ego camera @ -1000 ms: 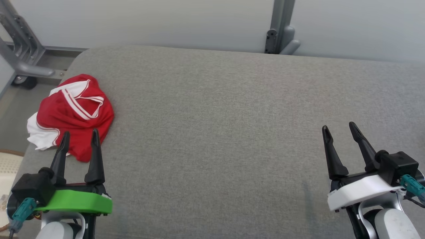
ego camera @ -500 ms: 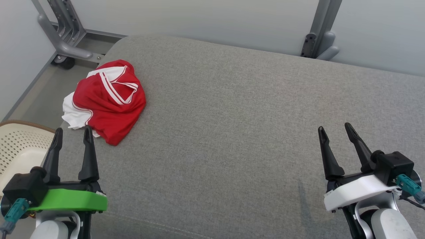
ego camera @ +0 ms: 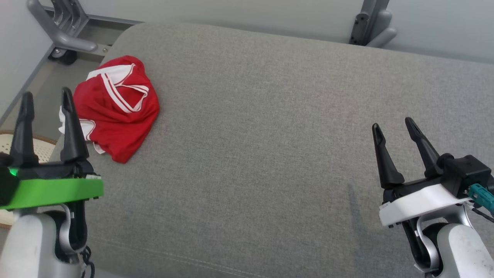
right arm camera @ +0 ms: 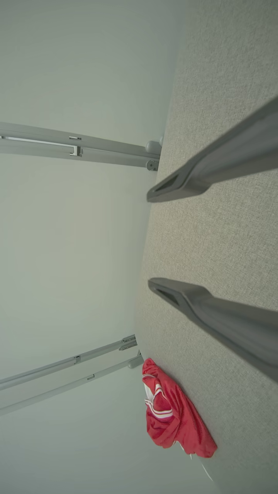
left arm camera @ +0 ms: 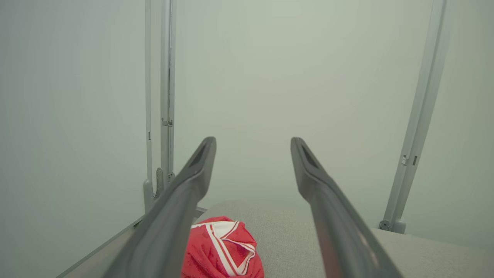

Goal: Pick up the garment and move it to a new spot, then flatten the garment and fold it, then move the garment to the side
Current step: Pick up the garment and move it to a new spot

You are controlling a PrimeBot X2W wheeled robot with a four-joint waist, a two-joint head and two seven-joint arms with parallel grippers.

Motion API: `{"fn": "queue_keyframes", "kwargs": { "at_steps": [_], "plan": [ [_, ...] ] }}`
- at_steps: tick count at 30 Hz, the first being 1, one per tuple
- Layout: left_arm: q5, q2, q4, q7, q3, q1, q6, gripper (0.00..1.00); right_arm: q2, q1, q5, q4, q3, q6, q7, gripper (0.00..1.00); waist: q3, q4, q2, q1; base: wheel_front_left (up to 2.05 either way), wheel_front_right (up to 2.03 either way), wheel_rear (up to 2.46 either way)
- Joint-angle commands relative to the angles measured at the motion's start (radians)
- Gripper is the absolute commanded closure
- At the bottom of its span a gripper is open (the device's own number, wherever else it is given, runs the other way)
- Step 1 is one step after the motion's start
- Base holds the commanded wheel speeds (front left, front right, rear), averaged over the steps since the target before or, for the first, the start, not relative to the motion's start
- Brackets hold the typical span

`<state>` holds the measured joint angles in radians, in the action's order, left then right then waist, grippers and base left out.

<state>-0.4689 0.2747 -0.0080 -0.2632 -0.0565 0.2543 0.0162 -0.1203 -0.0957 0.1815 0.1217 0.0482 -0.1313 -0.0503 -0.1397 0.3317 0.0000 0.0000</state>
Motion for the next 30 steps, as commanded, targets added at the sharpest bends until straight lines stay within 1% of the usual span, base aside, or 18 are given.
{"fn": "queue_keyframes", "kwargs": {
  "at_steps": [1, 4, 7, 8, 13, 16, 21, 24, 27, 28, 29, 30],
  "plan": [
    [0.002, 0.003, 0.009, -0.001, 0.017, 0.044, -0.008, 0.0, -0.008, -0.021, -0.008, 0.017, 0.005, 0.001, 0.009, 0.0, -0.081, -0.039, 0.0, 0.0, 0.0, 0.0, 0.0],
    [-0.003, 0.016, 0.071, -0.001, 0.039, 0.127, -0.033, 0.0, -0.019, -0.058, -0.014, 0.045, 0.019, 0.001, 0.028, 0.0, -0.151, -0.071, 0.0, 0.0, 0.0, 0.0, 0.0],
    [-0.018, 0.027, 0.179, 0.002, 0.048, 0.205, -0.057, 0.0, -0.023, -0.091, -0.019, 0.071, 0.038, 0.001, 0.041, 0.0, -0.22, -0.105, 0.0, 0.0, 0.0, 0.0, 0.0],
    [-0.018, 0.027, 0.179, 0.002, 0.048, 0.205, -0.057, 0.0, -0.023, -0.091, -0.019, 0.071, 0.038, 0.001, 0.041, 0.0, -0.22, -0.105, 0.0, 0.0, 0.0, 0.0, 0.0],
    [-0.049, 0.048, 0.426, 0.009, 0.041, 0.314, -0.099, 0.0, -0.02, -0.141, -0.027, 0.089, 0.057, 0.001, 0.049, 0.0, -0.309, -0.156, 0.0, 0.0, 0.0, 0.0, 0.0],
    [-0.057, 0.055, 0.574, 0.012, 0.018, 0.363, -0.121, 0.0, -0.018, -0.161, -0.028, 0.095, 0.063, 0.001, 0.047, 0.0, -0.349, -0.175, 0.0, 0.0, 0.0, 0.0, 0.0],
    [-0.082, 0.06, 0.781, 0.013, -0.025, 0.433, -0.141, 0.0, -0.02, -0.183, -0.029, 0.096, 0.07, 0.001, 0.047, 0.0, -0.393, -0.192, 0.0, 0.0, 0.0, 0.0, 0.0],
    [-0.106, 0.066, 0.875, 0.011, -0.05, 0.467, -0.146, 0.0, -0.021, -0.19, -0.031, 0.095, 0.072, 0.001, 0.043, 0.0, -0.408, -0.196, 0.0, 0.0, 0.0, 0.0, 0.0],
    [-0.137, 0.07, 0.925, 0.007, -0.091, 0.488, -0.147, 0.0, -0.022, -0.199, -0.03, 0.092, 0.074, 0.001, 0.043, 0.0, -0.415, -0.199, 0.0, 0.0, 0.0, 0.0, 0.0],
    [-0.146, 0.072, 0.937, 0.011, -0.105, 0.49, -0.148, 0.04, -0.023, -0.2, -0.029, 0.09, 0.074, 0.001, 0.042, 0.0, -0.416, -0.199, 0.0, 0.0, 0.0, 0.0, 0.0],
    [-0.154, 0.075, 0.945, 0.009, -0.119, 0.492, -0.148, 0.55, -0.023, -0.202, -0.029, 0.089, 0.073, 0.001, 0.042, 0.0, -0.416, -0.199, 0.0, 0.0, 0.0, 0.0, 0.0],
    [-0.165, 0.077, 0.951, 0.007, -0.131, 0.494, -0.148, 0.87, -0.023, -0.202, -0.029, 0.087, 0.072, 0.001, 0.041, 0.0, -0.416, -0.198, 0.0, 0.0, 0.0, 0.0, 0.0]
  ]
}}
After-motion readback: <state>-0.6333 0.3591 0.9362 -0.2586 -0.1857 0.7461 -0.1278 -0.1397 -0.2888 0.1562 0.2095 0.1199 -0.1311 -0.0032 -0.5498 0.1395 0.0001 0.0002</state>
